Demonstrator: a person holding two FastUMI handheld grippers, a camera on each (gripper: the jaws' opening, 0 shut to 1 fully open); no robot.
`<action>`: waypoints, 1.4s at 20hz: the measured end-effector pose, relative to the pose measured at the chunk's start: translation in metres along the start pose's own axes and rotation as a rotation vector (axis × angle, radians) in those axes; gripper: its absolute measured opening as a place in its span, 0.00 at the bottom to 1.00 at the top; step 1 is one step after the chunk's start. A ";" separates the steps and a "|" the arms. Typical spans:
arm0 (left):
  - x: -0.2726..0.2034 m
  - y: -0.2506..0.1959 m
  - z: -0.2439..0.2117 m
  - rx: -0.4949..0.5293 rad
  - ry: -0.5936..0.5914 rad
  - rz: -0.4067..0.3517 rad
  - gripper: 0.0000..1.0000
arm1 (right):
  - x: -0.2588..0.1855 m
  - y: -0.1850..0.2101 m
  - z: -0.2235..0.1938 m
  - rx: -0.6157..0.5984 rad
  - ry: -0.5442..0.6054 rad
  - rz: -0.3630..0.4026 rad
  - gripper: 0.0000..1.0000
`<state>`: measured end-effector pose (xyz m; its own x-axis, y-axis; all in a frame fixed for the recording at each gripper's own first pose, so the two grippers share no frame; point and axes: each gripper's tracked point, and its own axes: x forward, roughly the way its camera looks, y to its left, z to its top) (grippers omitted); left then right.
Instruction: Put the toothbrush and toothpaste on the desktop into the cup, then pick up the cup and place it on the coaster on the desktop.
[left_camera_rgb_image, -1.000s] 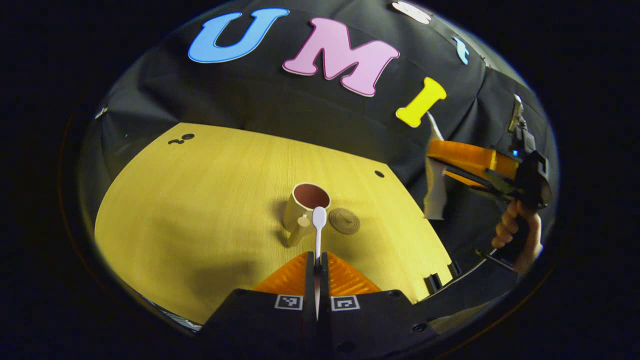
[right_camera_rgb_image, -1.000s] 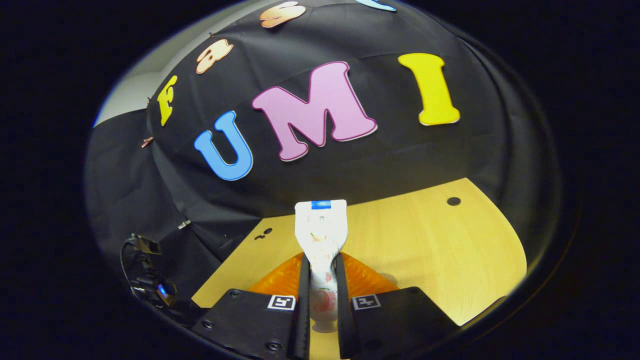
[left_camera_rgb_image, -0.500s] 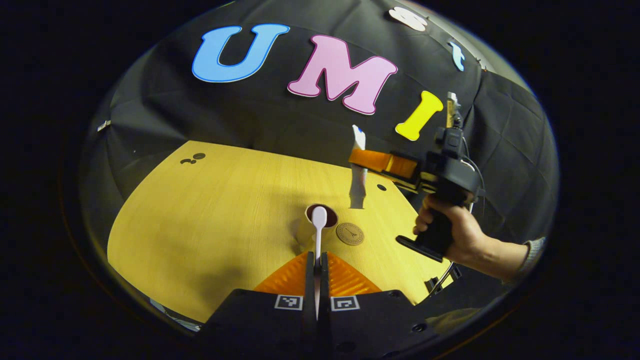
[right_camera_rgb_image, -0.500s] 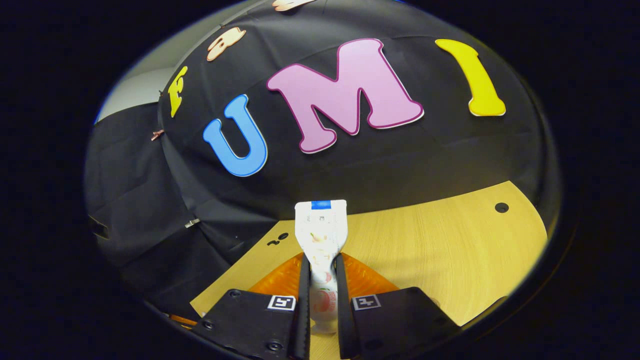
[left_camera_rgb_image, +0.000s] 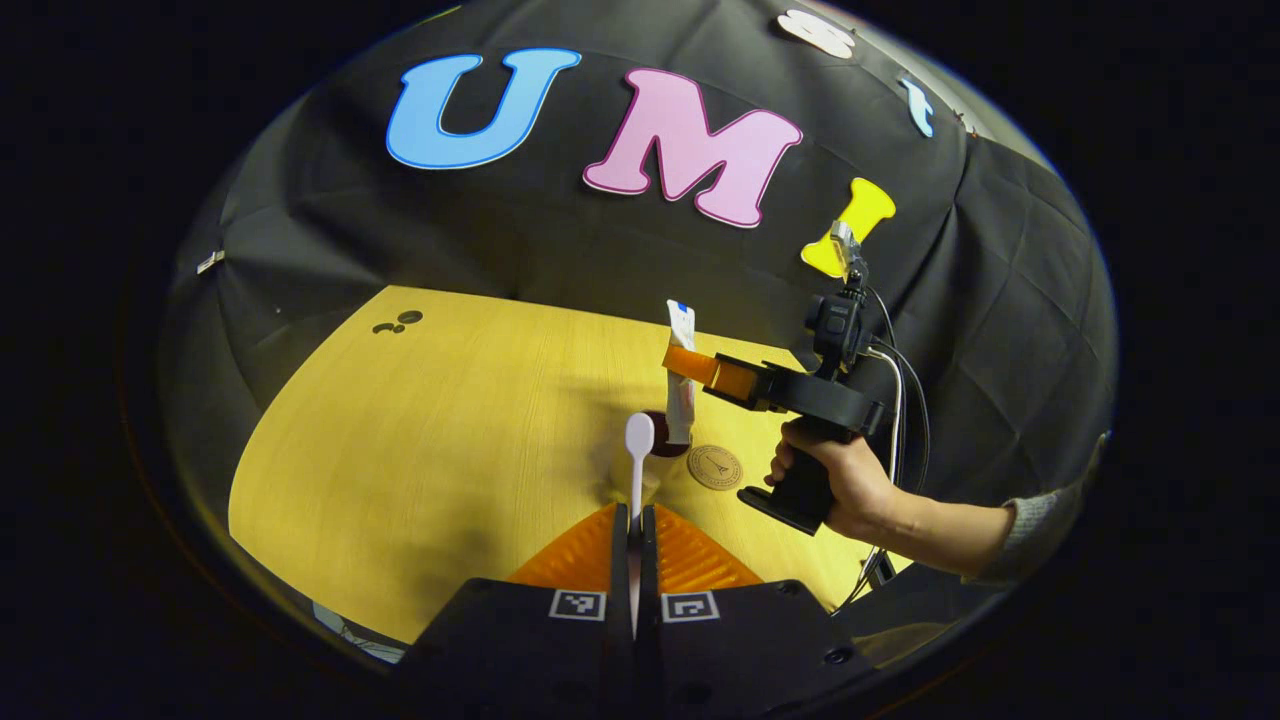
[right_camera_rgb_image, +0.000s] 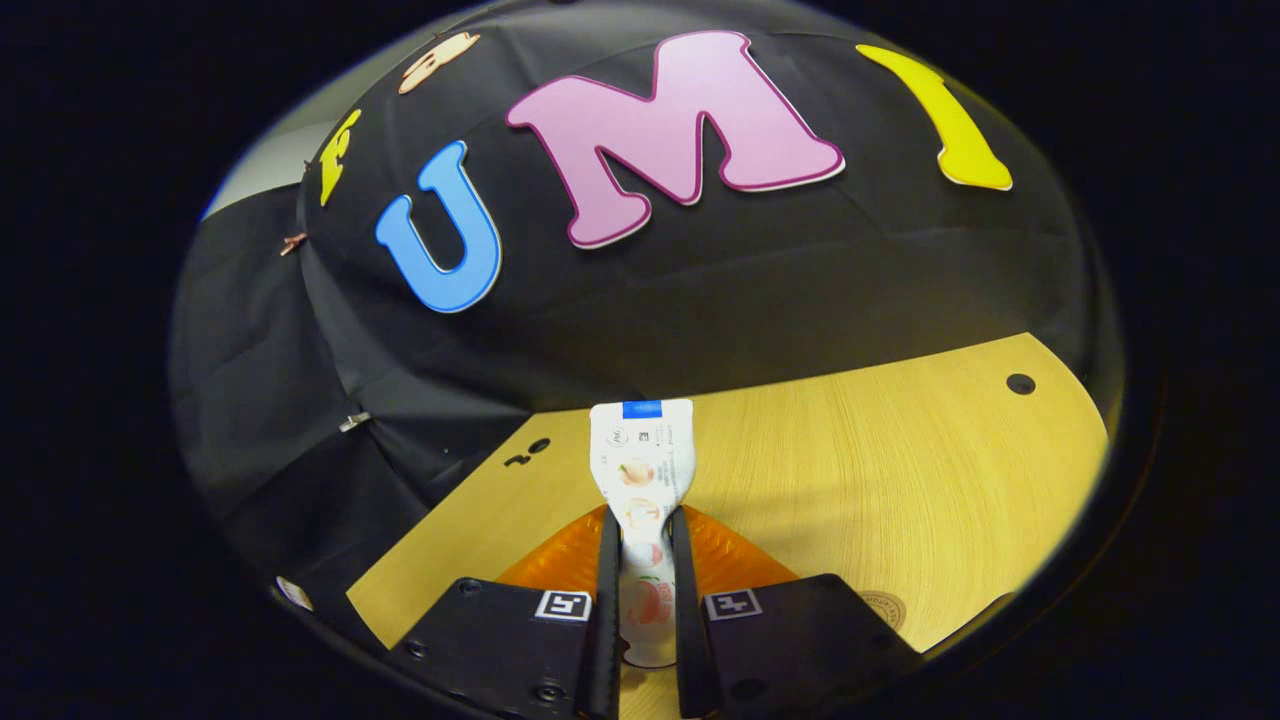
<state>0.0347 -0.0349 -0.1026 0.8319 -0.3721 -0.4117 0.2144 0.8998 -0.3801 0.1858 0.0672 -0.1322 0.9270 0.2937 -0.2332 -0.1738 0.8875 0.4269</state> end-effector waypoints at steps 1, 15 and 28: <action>0.001 0.001 0.000 -0.002 0.003 0.002 0.06 | 0.002 0.001 -0.005 -0.004 0.008 -0.001 0.26; 0.005 0.012 -0.004 -0.012 0.009 0.019 0.06 | -0.004 -0.003 -0.038 -0.092 0.118 -0.020 0.32; 0.007 -0.002 0.006 -0.014 -0.022 0.010 0.06 | -0.034 -0.001 -0.026 -0.068 0.120 -0.034 0.66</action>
<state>0.0436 -0.0380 -0.1000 0.8450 -0.3579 -0.3973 0.1990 0.9001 -0.3876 0.1457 0.0653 -0.1479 0.8872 0.2998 -0.3506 -0.1689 0.9184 0.3578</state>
